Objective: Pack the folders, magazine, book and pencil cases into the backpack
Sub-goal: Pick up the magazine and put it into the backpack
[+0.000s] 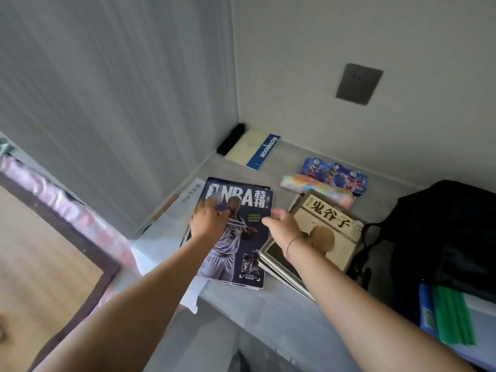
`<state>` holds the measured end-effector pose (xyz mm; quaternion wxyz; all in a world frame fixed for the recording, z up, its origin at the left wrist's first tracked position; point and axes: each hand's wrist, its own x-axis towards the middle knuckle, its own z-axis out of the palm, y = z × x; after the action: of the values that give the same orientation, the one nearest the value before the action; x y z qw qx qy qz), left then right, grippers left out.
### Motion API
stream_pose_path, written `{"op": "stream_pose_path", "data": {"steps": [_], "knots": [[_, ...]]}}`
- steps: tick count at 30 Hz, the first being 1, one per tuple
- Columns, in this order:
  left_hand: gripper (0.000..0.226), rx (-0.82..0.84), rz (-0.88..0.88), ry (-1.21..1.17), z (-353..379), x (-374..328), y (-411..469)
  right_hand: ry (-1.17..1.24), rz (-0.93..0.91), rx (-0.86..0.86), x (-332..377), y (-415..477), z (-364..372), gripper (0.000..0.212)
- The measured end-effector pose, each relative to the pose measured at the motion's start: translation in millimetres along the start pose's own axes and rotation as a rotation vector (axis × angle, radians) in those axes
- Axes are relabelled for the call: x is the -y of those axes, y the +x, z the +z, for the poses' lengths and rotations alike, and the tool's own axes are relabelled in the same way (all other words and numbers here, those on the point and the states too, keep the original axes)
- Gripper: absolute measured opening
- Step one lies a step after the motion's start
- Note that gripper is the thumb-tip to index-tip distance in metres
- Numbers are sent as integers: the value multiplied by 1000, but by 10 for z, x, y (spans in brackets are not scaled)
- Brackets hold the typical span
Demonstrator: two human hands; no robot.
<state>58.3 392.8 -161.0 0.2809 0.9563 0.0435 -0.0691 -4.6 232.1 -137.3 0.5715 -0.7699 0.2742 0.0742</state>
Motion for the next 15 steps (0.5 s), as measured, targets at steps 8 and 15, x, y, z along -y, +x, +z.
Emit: {"op": "stream_pose_path", "data": {"steps": [8,15], "knots": [[54,129,-151,-17,-161,609,671,-598,136,-49,112,583,537,50],[60,188,-349,-255,-13,737,1016,-297,292,-137,62,886,733,62]]}}
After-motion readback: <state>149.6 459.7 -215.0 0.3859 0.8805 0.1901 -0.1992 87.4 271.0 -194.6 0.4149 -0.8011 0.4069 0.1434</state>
